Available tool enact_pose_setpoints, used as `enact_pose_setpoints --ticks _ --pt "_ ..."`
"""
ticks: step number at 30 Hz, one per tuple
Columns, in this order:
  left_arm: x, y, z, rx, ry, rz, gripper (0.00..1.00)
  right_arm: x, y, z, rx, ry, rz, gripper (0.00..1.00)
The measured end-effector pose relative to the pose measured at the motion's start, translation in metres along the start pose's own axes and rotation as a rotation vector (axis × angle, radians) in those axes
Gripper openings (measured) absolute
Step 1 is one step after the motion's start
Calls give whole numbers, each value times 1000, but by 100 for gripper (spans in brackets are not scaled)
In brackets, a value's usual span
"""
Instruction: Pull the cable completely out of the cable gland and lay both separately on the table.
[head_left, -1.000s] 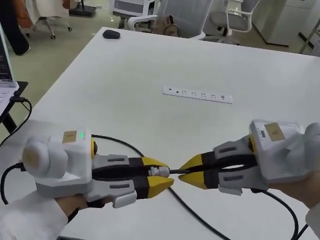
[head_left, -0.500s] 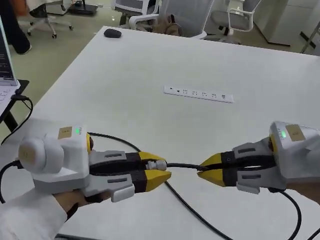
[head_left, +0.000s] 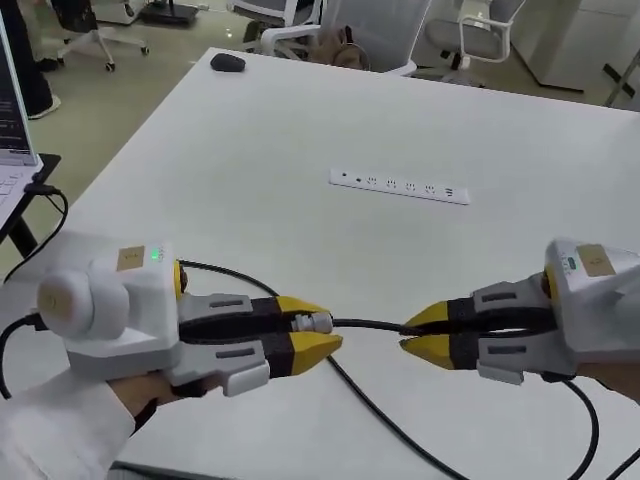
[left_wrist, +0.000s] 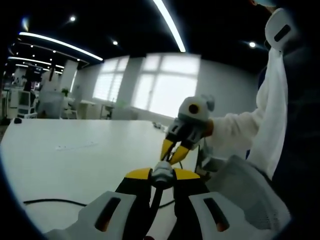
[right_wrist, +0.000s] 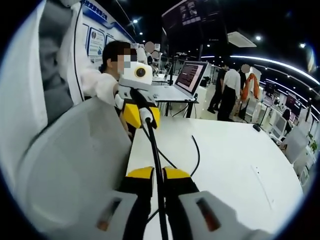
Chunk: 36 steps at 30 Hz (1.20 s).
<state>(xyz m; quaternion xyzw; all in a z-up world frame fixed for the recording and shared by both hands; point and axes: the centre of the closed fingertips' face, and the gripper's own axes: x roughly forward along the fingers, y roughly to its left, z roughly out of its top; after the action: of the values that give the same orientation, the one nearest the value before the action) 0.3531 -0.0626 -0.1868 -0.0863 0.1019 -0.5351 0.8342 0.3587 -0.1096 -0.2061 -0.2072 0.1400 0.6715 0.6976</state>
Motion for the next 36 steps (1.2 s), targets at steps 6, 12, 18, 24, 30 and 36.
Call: enact_pose_setpoints --ticks 6,12,18,24,30,36 --pt "1 -1 -2 14 11 -1 17 14 8 22 -43 -16 32 14" --pt "2 -4 -4 29 28 -10 17 33 12 24 -100 5 85 14" --pt "3 -6 -5 33 33 -17 17 37 12 18 -117 35 93 9" --pt "4 -9 -6 42 43 -28 17 35 12 10 -128 58 110 5" --pt "4 -10 -8 44 51 -32 17 41 15 1 -168 102 121 3" --pt "3 -7 -6 30 40 -24 17 41 16 4 -161 80 114 2"
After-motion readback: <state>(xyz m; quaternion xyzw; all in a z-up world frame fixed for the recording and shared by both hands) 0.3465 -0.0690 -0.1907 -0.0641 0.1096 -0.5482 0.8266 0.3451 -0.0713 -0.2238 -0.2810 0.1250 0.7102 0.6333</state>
